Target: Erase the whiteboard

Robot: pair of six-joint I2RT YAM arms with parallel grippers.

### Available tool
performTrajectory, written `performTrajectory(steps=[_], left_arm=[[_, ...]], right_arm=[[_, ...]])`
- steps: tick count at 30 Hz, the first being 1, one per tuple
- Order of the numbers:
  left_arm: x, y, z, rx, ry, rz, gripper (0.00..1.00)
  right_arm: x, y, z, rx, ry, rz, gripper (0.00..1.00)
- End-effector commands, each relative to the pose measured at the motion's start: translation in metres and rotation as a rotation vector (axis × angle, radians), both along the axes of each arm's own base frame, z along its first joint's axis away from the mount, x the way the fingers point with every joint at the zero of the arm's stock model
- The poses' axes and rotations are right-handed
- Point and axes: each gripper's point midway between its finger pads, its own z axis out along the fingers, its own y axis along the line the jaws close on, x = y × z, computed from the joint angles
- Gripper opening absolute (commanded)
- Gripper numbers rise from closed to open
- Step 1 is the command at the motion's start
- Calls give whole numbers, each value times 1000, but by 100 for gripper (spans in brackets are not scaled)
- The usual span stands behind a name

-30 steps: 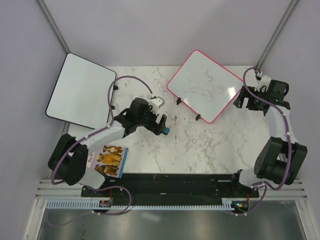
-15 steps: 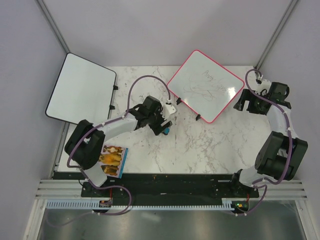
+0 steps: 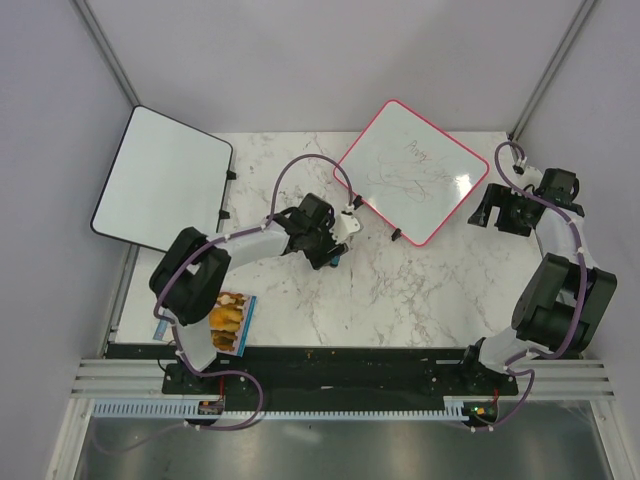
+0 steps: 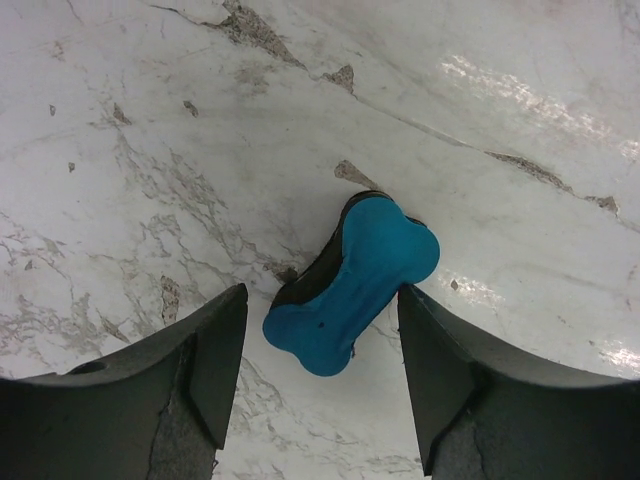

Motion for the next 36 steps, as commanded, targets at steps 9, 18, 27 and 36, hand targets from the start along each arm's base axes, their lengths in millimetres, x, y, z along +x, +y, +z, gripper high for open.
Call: performTrajectory(steps=[9,18,27,36], left_arm=[[8,-9,-4,20,-6,-14,57],[9,-3,-15,87,68,63,2],[15,-12,12,3,59,148,2],[27,-25,33,-105,42,257,2]], right_arm=[[9,-8,13,-25,-42,18,98],[20,-19,29,-106,-145,30,98],[21,-8,52,-37,-211,57,98],[33,-1,61,209,-279,165,98]])
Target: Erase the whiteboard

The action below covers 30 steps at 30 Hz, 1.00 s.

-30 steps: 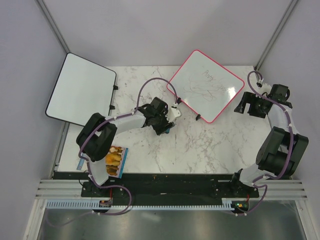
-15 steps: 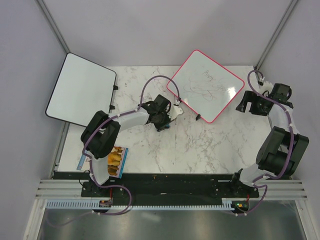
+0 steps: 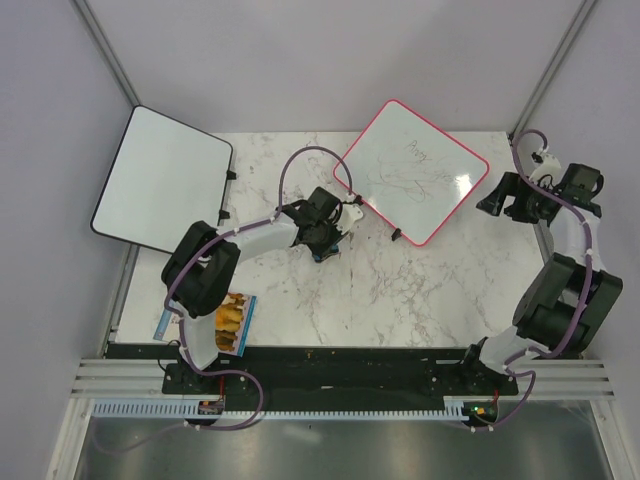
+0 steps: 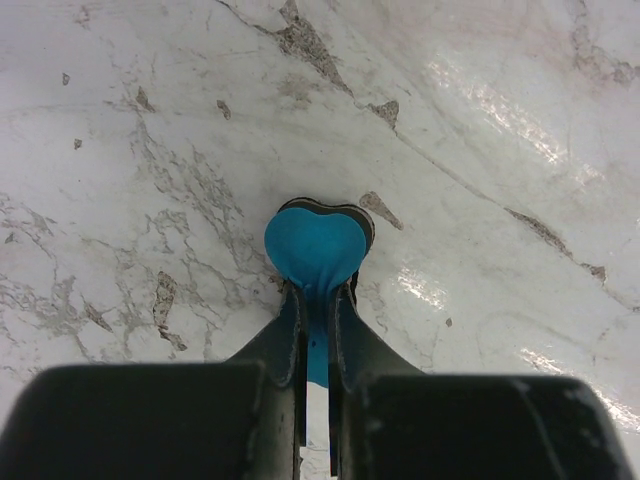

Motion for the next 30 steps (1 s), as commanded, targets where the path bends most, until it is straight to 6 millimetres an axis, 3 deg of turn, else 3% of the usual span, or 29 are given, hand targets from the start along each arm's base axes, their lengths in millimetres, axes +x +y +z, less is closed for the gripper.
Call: performTrajectory(steps=[1,2,7,17,23,30], left_arm=[[19,-19,40,-124,-61,90,2],[20,-22,42,-142,-56,105,2],[36,-20,53,-179,-84,252,2],[49,-41,83,-277,-90,252,2],[57,-46,84,-280,-102,257,2],[69,-51,86,-307,-94,304,2]], right_arm=[[18,5,23,156,-108,117,98],[21,5,15,184,-97,127,97],[42,-5,23,234,-113,133,92],[81,-20,40,237,-197,78,88],[104,-12,45,283,-222,95,86],[121,6,35,266,-220,142,81]])
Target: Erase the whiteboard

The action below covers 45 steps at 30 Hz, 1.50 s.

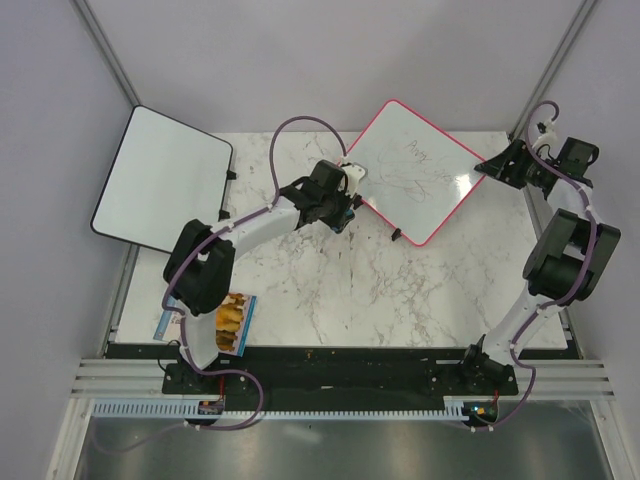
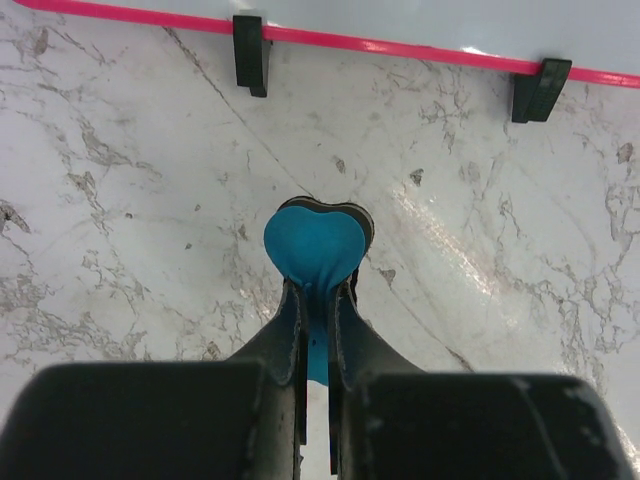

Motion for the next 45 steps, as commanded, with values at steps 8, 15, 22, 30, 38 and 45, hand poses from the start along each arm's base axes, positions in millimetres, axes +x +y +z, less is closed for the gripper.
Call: performTrajectory(steps=[8,15,22,30,38,45], left_arm=[[34,-26,27,-163,17,119,2],[44,-47,23,-216,55,106,2],[69,-66,40,-267,16,120,2],[110,-72,56,-288,-79,217,2],[131,-74,48,-363,-76,262,2],[148,-90,52,-475,-115,260,2]], right_arm=[[29,24,8,-25,-110,78,73],[43,30,2,34,-114,92,57],[39,38,-13,11,-102,121,51],[38,41,-19,24,-91,158,0],[18,42,-32,-90,-83,236,0],[-3,47,-50,-139,-40,314,0]])
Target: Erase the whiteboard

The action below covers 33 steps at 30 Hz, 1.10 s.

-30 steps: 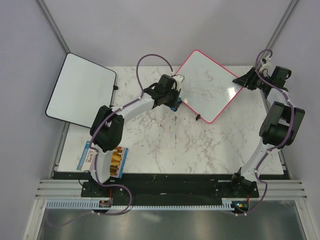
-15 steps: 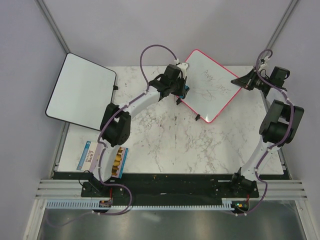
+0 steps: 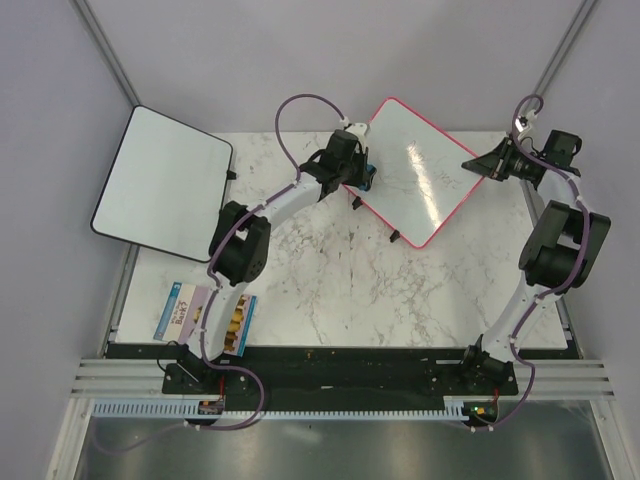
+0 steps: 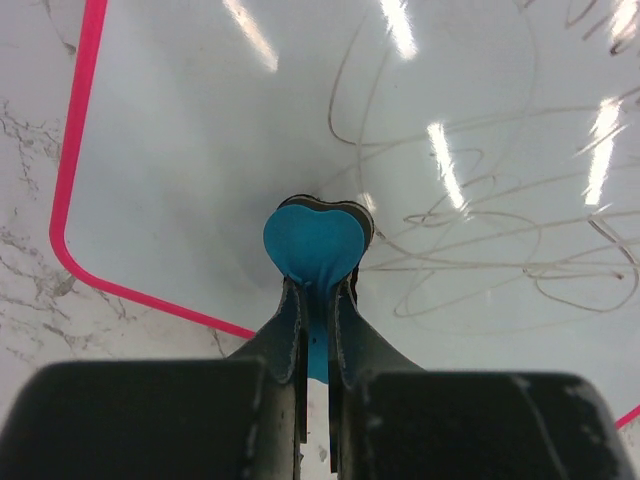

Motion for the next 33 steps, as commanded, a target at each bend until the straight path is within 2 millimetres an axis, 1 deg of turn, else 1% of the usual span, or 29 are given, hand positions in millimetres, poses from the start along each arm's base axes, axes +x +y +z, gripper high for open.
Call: performTrajectory(steps=[1,2,3,4,7,8,9,10,12,13,14,15,16,17,19,20,21,22,23,24,25,27,28,29,30,31,33], left_arm=[[23,-22,33,-148,-99,12,2],[24,-24,32,-155,-97,13,2],[26,-28,36,-167,-105,9,2],[25,-32,29,-167,-94,0,2],[15,-48,22,-168,-85,-32,2],[7,-59,16,-147,-94,-51,2],[3,-64,12,-130,-100,-53,2],[-8,-77,9,-107,-119,-65,2],[-19,-92,3,-94,-135,-79,2],[-34,-109,0,-93,-138,-111,2],[-40,-117,0,-100,-145,-119,2],[-50,-125,-8,-90,-137,-134,2],[-56,-135,-5,-101,-158,-149,2],[-71,-150,-5,-105,-166,-174,2],[-87,-167,-8,-126,-174,-211,2],[-103,-180,-8,-141,-172,-239,2],[-107,-184,-10,-147,-172,-246,2],[-110,-186,-13,-139,-175,-213,2],[-107,-183,-14,-137,-178,-179,2],[-106,-177,-22,-123,-171,-147,2],[-94,-166,-23,-133,-155,-74,2],[-84,-157,-24,-154,-125,-52,2],[-71,-145,-24,-168,-109,-10,2],[-65,-137,-19,-173,-109,15,2],[-60,-128,-20,-164,-104,43,2],[-46,-113,-18,-160,-110,96,2],[-36,-94,-18,-143,-110,144,2]], right_arm=[[-15,-6,-51,-238,-33,70,0],[-18,-5,-51,-240,-31,77,0],[-22,-4,-53,-237,-21,84,0],[-24,-3,-53,-246,-32,96,0],[-28,-1,-55,-250,-26,107,0],[-30,-1,-55,-253,-27,111,0],[-30,0,-55,-251,-28,116,0],[-31,1,-55,-251,-26,117,0],[-32,1,-55,-251,-24,120,0],[-32,1,-56,-251,-22,122,0],[-33,2,-55,-251,-24,125,0],[-34,2,-55,-252,-24,128,0],[-35,5,-56,-252,-23,134,0],[-35,6,-55,-255,-25,137,0],[-35,9,-55,-257,-26,143,0],[-35,10,-55,-257,-26,145,0],[-35,11,-54,-255,-29,147,0],[-35,11,-53,-250,-29,148,0],[-35,12,-52,-245,-30,148,0],[-35,13,-51,-243,-31,150,0],[-34,12,-50,-247,-35,149,0],[-34,13,-50,-247,-36,151,0],[-35,13,-49,-248,-37,151,0],[-36,13,-50,-250,-36,150,0],[-37,14,-50,-246,-36,153,0],[-38,14,-50,-248,-39,154,0],[-39,14,-52,-252,-38,155,0]])
